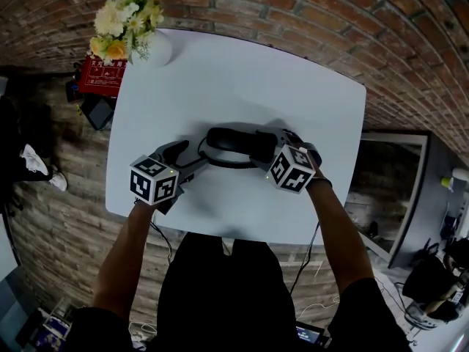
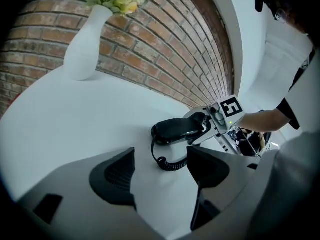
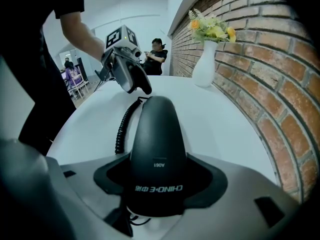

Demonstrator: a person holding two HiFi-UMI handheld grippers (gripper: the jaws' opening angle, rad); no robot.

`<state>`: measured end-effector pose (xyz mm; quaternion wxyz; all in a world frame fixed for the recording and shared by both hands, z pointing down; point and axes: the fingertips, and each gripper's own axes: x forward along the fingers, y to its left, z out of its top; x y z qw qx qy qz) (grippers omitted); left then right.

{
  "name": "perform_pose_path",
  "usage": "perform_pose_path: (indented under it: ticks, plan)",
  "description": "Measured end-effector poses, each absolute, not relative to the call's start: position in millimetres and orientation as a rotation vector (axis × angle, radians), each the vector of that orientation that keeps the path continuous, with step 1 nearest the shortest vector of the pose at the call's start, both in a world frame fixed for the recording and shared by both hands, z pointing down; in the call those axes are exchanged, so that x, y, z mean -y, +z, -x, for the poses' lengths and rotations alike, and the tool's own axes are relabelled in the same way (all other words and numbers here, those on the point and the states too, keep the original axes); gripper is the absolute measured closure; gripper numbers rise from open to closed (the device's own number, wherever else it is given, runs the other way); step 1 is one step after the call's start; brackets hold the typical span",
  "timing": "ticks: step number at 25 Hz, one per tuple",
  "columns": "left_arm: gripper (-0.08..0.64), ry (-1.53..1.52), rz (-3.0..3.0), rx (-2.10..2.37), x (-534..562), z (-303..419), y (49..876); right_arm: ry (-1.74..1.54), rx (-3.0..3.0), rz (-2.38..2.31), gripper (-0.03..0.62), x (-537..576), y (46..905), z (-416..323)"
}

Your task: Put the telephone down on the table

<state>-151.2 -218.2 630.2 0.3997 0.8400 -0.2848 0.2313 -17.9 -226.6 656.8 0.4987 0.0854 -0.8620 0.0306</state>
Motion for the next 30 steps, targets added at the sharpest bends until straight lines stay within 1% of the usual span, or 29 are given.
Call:
perform_pose_path:
  ticks: [17, 24, 27, 29, 30]
  plan:
    - [0.236, 0.577, -2.116, 0.754, 206.0, 147.8, 624.9, 0.04, 2.098, -0.218, 0.293, 226.1, 651.1, 13.4]
    - [0.239, 0.559, -2.124, 0.807, 199.8, 147.2, 609.7, -0.006, 2.111, -0.248, 0.291, 224.9, 628.8, 5.3]
    - [0.268, 0.548, -2.138, 0.852, 196.2, 144.7, 596.3, -0.007, 2.153, -0.317, 0.293, 224.7, 605.5, -1.1]
    - [0.341, 0.546, -2.151, 0.893, 192.7, 141.9, 585.7, 0.028, 2.203, -0.381, 0.295, 221.7, 586.4, -6.5]
    - [0.364, 0.547, -2.156, 0.908, 189.8, 139.3, 580.5, 0.057, 2.235, -0.413, 0.296, 217.4, 576.9, -8.5]
